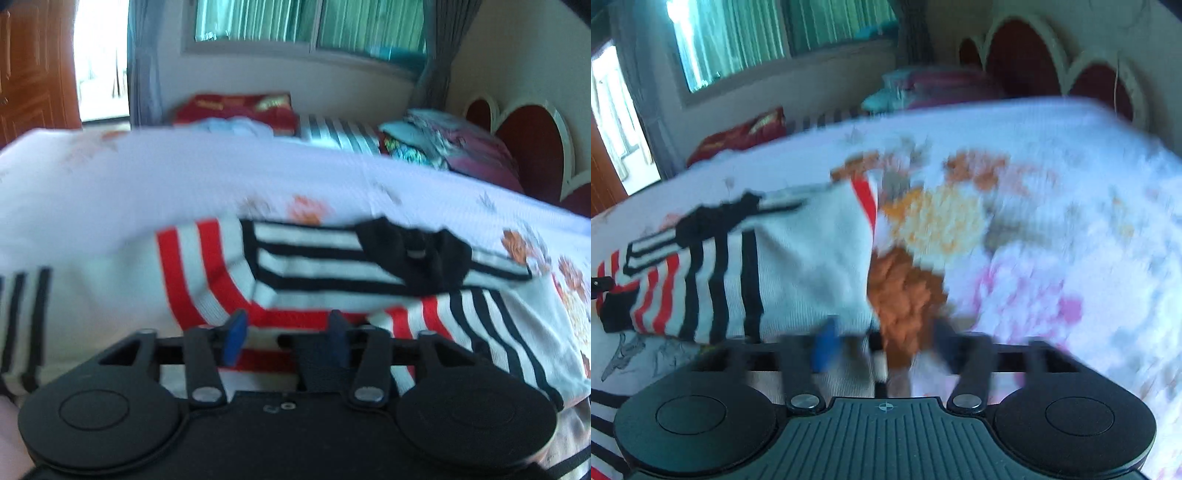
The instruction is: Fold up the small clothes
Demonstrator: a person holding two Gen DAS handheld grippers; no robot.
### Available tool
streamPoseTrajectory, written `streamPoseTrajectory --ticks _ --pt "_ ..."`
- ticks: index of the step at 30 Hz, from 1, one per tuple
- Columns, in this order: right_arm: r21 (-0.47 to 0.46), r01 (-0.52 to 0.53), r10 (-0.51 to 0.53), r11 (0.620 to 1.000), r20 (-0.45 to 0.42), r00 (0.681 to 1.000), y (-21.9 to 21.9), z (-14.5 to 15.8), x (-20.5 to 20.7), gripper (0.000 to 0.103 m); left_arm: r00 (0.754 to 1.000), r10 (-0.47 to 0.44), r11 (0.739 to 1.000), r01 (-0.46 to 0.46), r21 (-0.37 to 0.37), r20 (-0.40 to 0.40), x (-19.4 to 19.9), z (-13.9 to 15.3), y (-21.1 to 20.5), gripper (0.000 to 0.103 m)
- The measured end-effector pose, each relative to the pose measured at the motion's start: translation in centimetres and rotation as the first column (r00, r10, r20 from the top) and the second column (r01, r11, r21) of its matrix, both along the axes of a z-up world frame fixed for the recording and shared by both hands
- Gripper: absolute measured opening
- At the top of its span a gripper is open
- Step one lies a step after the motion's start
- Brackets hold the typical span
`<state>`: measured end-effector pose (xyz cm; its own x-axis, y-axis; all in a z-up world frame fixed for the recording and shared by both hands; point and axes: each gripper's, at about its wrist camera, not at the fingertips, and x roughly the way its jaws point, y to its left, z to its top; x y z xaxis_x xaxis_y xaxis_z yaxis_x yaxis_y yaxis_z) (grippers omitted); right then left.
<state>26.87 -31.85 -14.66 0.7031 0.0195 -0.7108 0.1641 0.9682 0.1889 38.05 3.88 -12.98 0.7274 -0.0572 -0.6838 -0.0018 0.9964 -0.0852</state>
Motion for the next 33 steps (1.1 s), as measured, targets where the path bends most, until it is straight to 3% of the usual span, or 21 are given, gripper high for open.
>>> streamPoseTrajectory --ticks 4,12,15,19,22,25,28,30,32,33 --pt "-0.007 -0.038 0.038 0.999 0.016 0.999 -0.3 0.1 3.3 0.072 0.998 -0.061 0.998 0.061 -0.022 0.01 0.3 0.6 -1.3 0.048" --pt "0.076 -0.057 0.058 0.995 -0.005 0.998 -0.4 -2.7 12.8 0.071 0.989 -0.141 0.99 0.142 0.018 -0.045 1.6 -2.6 -5.4 0.048" --pt "0.128 -0.018 0.022 0.992 -0.031 0.999 -1.1 -3.7 15.1 0.035 0.989 -0.127 0.991 0.129 0.025 -0.073 2.2 -3.8 -5.3 0.048" --pt "0.11 0.015 -0.011 0.994 -0.038 0.999 -1.7 -3.9 16.3 0.01 0.99 -0.12 0.992 0.123 0.038 -0.067 2.2 -4.3 -5.0 0.051" --pt "-0.008 0.026 -0.026 1.0 -0.019 0.999 -1.3 -4.2 16.1 0.01 0.991 -0.117 0.992 0.12 0.041 -0.07 2.3 -4.2 -5.2 0.051" --pt "-0.023 0.037 -0.037 0.999 -0.016 0.999 -1.4 -4.7 16.1 0.01 0.99 -0.125 0.99 0.128 0.065 -0.059 2.3 -4.5 -5.4 0.055" --pt "-0.068 0.018 -0.019 0.998 -0.015 1.0 -0.7 -3.8 15.8 0.011 0.99 -0.118 0.992 0.122 0.042 -0.079 2.3 -3.8 -4.9 0.053" --pt "-0.066 0.011 -0.01 0.998 0.008 1.0 -0.4 -2.6 14.8 0.011 0.993 -0.087 0.996 0.089 0.016 -0.076 2.0 -3.1 -4.3 0.062" --pt "-0.045 -0.019 0.02 0.999 0.03 0.999 0.5 -1.5 13.5 0.015 0.997 -0.048 0.999 0.048 -0.003 -0.066 1.5 -2.5 -3.5 0.082" --pt "-0.034 -0.045 0.046 0.998 0.036 0.998 1.3 -1.1 13.0 0.021 0.997 -0.035 0.999 0.035 -0.006 -0.067 1.3 -2.3 -3.1 0.083"
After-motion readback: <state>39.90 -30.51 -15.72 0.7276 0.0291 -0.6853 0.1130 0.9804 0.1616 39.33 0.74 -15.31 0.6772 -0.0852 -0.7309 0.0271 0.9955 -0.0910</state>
